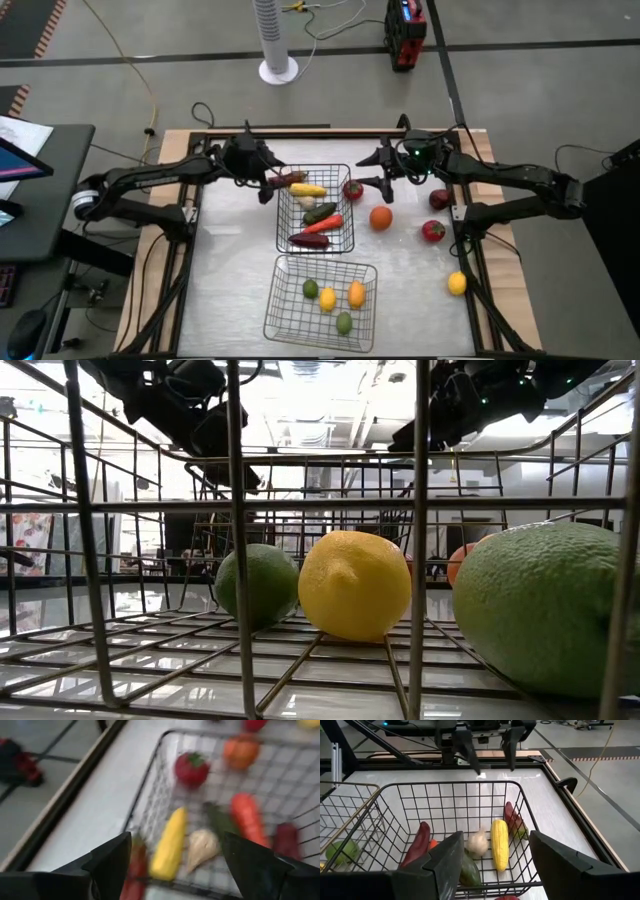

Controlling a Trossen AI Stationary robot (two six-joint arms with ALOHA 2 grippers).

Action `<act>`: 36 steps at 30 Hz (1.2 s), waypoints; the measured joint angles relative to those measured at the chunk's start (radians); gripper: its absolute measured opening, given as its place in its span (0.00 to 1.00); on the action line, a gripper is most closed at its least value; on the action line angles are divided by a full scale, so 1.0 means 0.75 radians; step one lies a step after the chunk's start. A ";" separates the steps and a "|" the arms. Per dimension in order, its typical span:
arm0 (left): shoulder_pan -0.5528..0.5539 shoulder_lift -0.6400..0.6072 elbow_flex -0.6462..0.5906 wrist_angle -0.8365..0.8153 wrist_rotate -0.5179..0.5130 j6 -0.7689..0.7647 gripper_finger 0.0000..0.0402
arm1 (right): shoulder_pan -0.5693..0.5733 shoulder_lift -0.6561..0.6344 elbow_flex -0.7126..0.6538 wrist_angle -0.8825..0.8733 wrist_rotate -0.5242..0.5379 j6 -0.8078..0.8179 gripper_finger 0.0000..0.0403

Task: Sort produce into baskets
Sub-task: Put the red chili pepper into the black wire basket

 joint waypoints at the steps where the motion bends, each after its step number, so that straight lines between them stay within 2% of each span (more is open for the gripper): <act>1: 0.008 -0.007 0.000 -0.028 -0.042 0.013 0.73 | 0.000 0.000 0.000 -0.006 0.000 0.000 0.63; 3: 0.035 -0.016 -0.017 -0.045 -0.110 0.017 0.72 | 0.000 0.000 0.000 -0.015 0.000 0.000 0.63; 6: 0.094 -0.021 -0.065 -0.058 -0.114 0.018 0.71 | 0.000 0.000 0.000 -0.020 0.000 0.000 0.63; 11: 0.180 -0.042 -0.143 -0.020 0.001 0.021 0.67 | 0.000 0.000 0.000 -0.020 0.000 0.000 0.63; 14: 0.202 -0.063 -0.190 0.089 0.069 0.032 0.65 | 0.000 0.000 0.000 -0.020 0.000 0.000 0.63; 19: 0.240 -0.069 -0.294 0.112 -0.012 0.067 0.62 | 0.000 0.000 0.000 -0.020 0.000 -0.005 0.63; 23: 0.243 -0.050 -0.393 0.241 -0.007 0.078 0.61 | 0.000 0.000 0.000 0.000 0.000 -0.010 0.63; 29: 0.239 0.050 -0.480 0.521 -0.052 0.110 0.58 | 0.001 0.000 0.000 0.029 -0.001 -0.011 0.63; 36: 0.239 0.313 -0.469 0.700 -0.056 0.162 0.55 | 0.004 0.000 0.001 0.036 -0.005 -0.012 0.63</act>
